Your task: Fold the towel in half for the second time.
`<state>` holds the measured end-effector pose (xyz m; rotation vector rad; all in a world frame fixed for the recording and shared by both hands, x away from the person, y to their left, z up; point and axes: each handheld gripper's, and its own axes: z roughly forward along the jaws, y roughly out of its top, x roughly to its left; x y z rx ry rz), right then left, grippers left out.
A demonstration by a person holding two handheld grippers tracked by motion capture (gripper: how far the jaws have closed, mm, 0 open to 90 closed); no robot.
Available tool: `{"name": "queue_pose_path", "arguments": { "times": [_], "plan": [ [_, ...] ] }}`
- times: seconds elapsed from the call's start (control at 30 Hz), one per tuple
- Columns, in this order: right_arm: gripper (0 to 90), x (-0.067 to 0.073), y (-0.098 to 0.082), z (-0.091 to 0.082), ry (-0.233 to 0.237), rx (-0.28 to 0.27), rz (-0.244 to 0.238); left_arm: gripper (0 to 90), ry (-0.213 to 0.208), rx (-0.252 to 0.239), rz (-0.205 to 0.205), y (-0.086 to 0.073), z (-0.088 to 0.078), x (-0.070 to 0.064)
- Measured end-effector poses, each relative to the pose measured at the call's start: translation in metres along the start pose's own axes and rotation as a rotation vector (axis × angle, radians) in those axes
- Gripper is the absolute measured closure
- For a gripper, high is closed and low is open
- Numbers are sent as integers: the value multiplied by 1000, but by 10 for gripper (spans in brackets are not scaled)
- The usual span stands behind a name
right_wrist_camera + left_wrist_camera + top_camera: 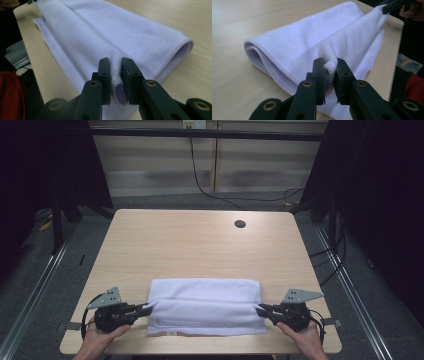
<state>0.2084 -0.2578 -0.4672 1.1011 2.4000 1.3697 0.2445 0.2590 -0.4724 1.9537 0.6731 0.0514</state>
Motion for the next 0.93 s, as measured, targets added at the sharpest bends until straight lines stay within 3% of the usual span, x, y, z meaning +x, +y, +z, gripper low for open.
{"name": "queue_pose_path", "arguments": {
  "times": [0.07,0.17,0.2,0.3,0.37,0.4,0.43,0.47,0.57,0.6,0.67,0.7,0.73,0.77,0.8,0.87,0.93],
  "plan": [
    [762,3,-6,-3,-3,8,9,787,6,-5,5,-4,-6,-3],
    [682,7,-17,-8,-3,4,36,739,-26,-9,-21,-8,-11,-7],
    [660,8,-18,-10,-5,1,40,731,-31,-16,-12,-7,-12,-9],
    [614,12,-15,-15,-16,-25,39,631,-27,-42,-20,-1,-14,-8],
    [593,10,-12,-17,-24,-51,41,530,-6,-48,-12,3,-14,-6],
    [583,8,-10,-18,-31,-64,46,509,20,-50,-26,8,-12,2],
    [583,8,-10,-18,-31,-64,46,507,20,-50,-26,8,-12,2],
    [553,4,-5,-18,-53,-73,54,486,65,-37,-51,14,-8,13],
    [503,-9,3,-18,-82,-114,88,428,133,-51,-117,22,-4,34],
    [481,-15,6,-18,-88,-127,110,413,137,-53,-129,22,-3,40],
    [476,-28,9,-18,-114,-140,138,393,187,-35,-145,21,0,51],
    [476,-28,9,-18,-114,-140,138,371,187,-35,-145,21,0,51],
    [441,-38,9,-18,-167,-158,149,359,210,-47,-172,12,-3,58],
    [427,-41,7,-19,-178,-166,162,356,233,-31,-168,9,-3,60],
    [424,-43,5,-20,-183,-174,170,340,247,-16,-162,6,-4,61],
    [396,-46,0,-21,-208,-173,183,321,272,-34,-179,2,-8,63],
    [389,-46,-1,-21,-204,-163,180,305,282,-24,-176,2,-10,62]
  ]
}}
